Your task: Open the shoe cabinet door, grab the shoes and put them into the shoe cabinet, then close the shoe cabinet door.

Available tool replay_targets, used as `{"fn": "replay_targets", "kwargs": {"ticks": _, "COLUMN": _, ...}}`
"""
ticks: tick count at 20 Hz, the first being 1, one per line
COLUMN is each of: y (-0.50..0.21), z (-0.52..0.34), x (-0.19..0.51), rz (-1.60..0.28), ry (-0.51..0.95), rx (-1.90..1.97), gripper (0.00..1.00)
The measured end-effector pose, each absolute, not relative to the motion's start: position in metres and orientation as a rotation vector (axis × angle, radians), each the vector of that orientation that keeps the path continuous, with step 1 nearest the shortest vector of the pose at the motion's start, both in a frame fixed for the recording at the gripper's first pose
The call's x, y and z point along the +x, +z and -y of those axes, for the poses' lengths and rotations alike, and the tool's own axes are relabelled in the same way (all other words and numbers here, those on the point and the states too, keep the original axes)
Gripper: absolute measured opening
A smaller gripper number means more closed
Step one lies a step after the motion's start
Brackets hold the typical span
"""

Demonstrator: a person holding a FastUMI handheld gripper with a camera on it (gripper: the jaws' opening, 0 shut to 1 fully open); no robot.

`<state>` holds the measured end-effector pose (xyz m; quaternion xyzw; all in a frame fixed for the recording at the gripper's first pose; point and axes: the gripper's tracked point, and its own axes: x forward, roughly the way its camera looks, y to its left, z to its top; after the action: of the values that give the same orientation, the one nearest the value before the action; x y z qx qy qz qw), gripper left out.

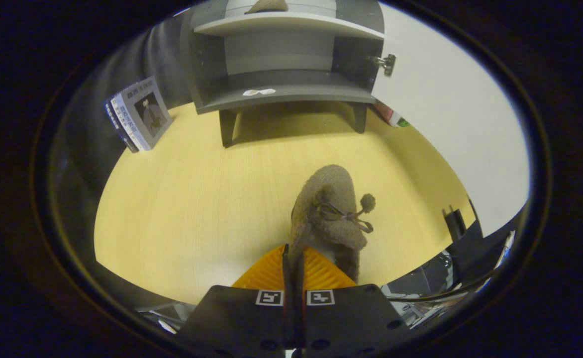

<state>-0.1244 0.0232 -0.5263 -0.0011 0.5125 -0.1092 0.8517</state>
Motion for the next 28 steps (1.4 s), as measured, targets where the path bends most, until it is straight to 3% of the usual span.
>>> {"fn": "replay_targets", "kwargs": {"ticks": 6, "y": -0.424, "z": -0.012, "x": -0.081, "rz": -0.914, "ry": -0.21, "rx": -0.022, "gripper": 0.03}}
{"fn": "replay_targets", "kwargs": {"ticks": 15, "y": -0.272, "z": -0.004, "x": 0.041, "rz": -0.639, "ry": -0.202, "rx": -0.114, "gripper": 0.03}}
{"fn": "replay_targets", "kwargs": {"ticks": 21, "y": -0.239, "z": 0.015, "x": 0.157, "rz": -0.542, "ry": -0.15, "rx": -0.151, "gripper": 0.03}}
{"fn": "replay_targets", "kwargs": {"ticks": 28, "y": -0.268, "z": 0.034, "x": 0.278, "rz": -0.564, "ry": -0.11, "rx": -0.182, "gripper": 0.02}}
